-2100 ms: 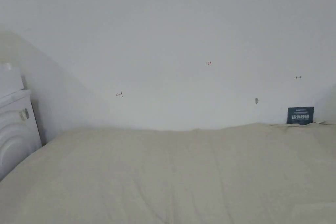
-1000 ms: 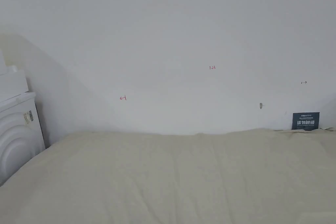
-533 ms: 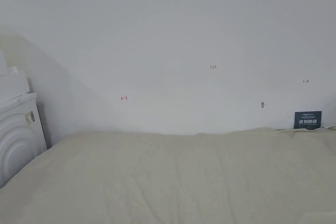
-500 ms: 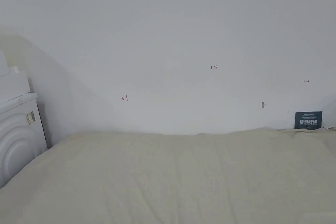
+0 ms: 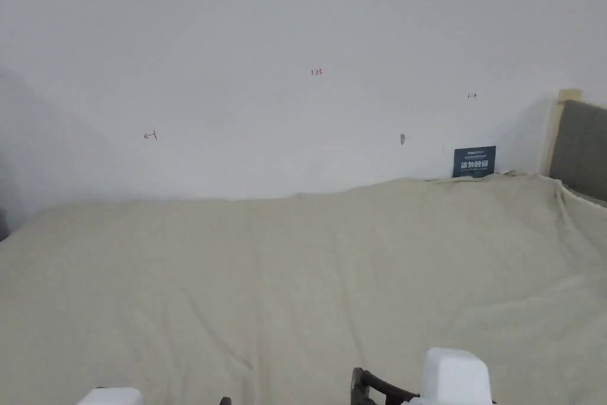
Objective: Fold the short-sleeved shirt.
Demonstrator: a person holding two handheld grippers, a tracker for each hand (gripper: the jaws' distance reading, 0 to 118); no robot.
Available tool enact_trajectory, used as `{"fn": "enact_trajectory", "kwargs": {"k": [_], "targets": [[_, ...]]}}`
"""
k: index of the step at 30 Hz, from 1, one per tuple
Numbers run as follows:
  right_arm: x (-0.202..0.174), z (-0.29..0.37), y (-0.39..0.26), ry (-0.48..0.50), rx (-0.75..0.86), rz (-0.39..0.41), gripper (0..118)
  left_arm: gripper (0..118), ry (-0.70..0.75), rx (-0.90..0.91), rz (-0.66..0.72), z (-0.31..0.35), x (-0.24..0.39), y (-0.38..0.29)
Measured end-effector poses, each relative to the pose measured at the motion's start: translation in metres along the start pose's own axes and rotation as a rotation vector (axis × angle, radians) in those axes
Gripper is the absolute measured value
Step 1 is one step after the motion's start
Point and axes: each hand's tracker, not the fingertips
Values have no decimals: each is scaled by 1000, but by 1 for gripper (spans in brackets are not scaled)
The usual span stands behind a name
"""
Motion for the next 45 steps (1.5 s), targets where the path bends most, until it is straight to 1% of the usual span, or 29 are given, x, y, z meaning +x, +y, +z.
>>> {"fn": "enact_trajectory", "kwargs": {"k": [2, 5, 8, 9, 10, 11, 12, 13, 16, 18, 20, 21, 24, 28, 33, 35, 41, 45], "targets": [[-2, 0, 0, 4, 7, 20, 92, 118, 0, -1, -2, -1, 1, 0], [-5, 0, 0, -19, 27, 41, 92, 118, -3, 2, -10, 0, 2, 1], [-3, -3, 0, 7, 0, 39, 92, 118, 4, 3, -12, -1, 1, 1], [-4, -2, -2, -3, 12, 38, 92, 118, 6, -2, -10, -2, 1, 1], [-6, 0, -5, -34, 43, 51, 92, 118, 8, -4, -8, -2, 0, 1], [-8, 2, -7, -39, 62, 86, 92, 118, 8, -5, -6, -3, -1, 0], [-8, 4, -9, -18, 70, 122, 92, 118, 10, -6, -4, -3, -2, 0], [-8, 5, -12, -1, 78, 137, 92, 118, 12, -9, -3, -3, -3, 0], [-11, 9, -16, -10, 70, 165, 92, 118, 25, -9, -4, -3, -4, 0], [-10, 8, -19, 33, 51, 218, 92, 118, 24, -13, -1, -3, -6, 0], [-9, 7, -18, 56, 52, 213, 92, 118, 31, -12, 2, -3, -6, 0], [-6, 6, -17, 80, 55, 197, 92, 118, 33, -12, 2, -3, -7, 0], [-4, 4, -9, 64, 60, 179, 92, 118, 34, -12, -5, -1, -8, 1], [-5, 8, -2, 100, 67, 211, 92, 118, 40, -14, -12, -1, -11, 3], [-7, 5, 2, 90, 56, 231, 92, 118, 57, -3, 5, 0, -15, 6], [-9, 4, 2, 74, 57, 227, 92, 118, 59, -5, 8, 0, -16, 5], [-8, 4, 4, 85, 50, 205, 92, 118, 63, -9, 5, 0, -15, 4], [-10, 6, 3, 93, 57, 235, 92, 118, 58, -14, 8, 0, -14, 2]]}}
